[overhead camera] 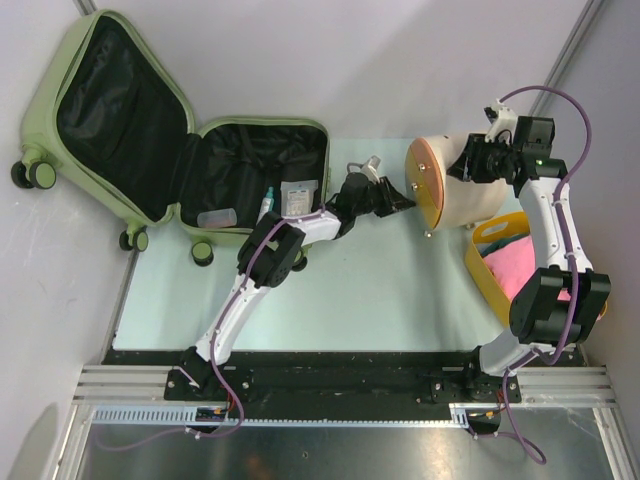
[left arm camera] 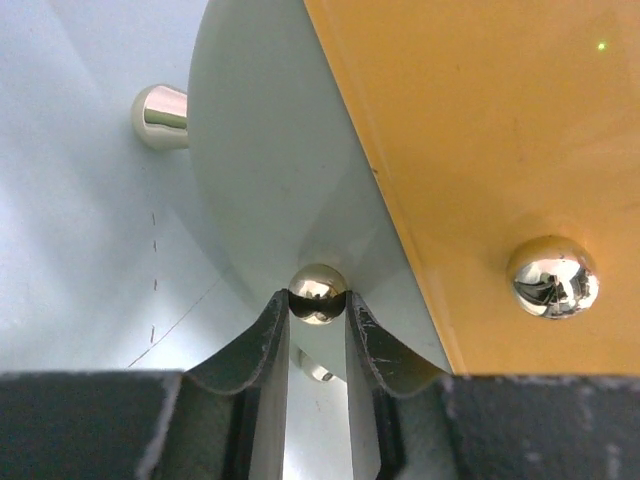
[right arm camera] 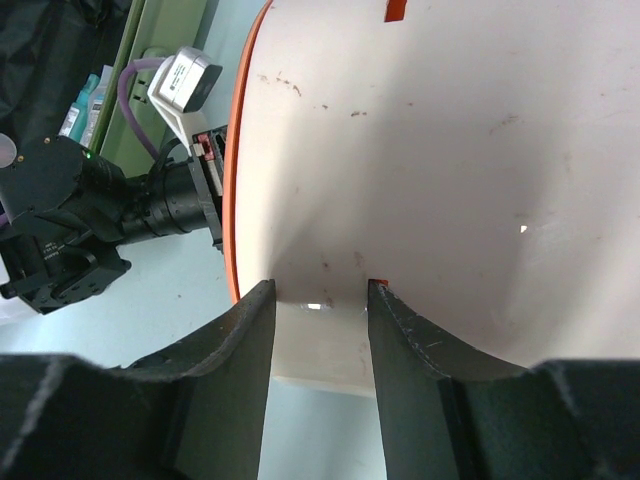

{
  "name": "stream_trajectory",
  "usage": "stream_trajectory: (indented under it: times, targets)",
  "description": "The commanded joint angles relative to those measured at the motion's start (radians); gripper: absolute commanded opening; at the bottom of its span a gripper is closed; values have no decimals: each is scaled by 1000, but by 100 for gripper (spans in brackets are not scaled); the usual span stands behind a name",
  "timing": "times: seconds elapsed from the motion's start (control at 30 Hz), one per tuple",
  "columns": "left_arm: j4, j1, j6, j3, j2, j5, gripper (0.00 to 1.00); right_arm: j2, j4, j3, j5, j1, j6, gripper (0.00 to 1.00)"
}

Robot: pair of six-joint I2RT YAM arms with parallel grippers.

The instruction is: Open, take out, and arrange the luggage

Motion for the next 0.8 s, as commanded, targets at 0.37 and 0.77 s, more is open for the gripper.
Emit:
stream_trajectory:
  times: [0.37,0.77]
  targets:
    - [63,62,36,-274,-205,-19,0,35,-94,1,48,-58,-44,45]
    - [46,71,127,-399,-291,-24,0,35,-146,22,-14,-32,-88,74]
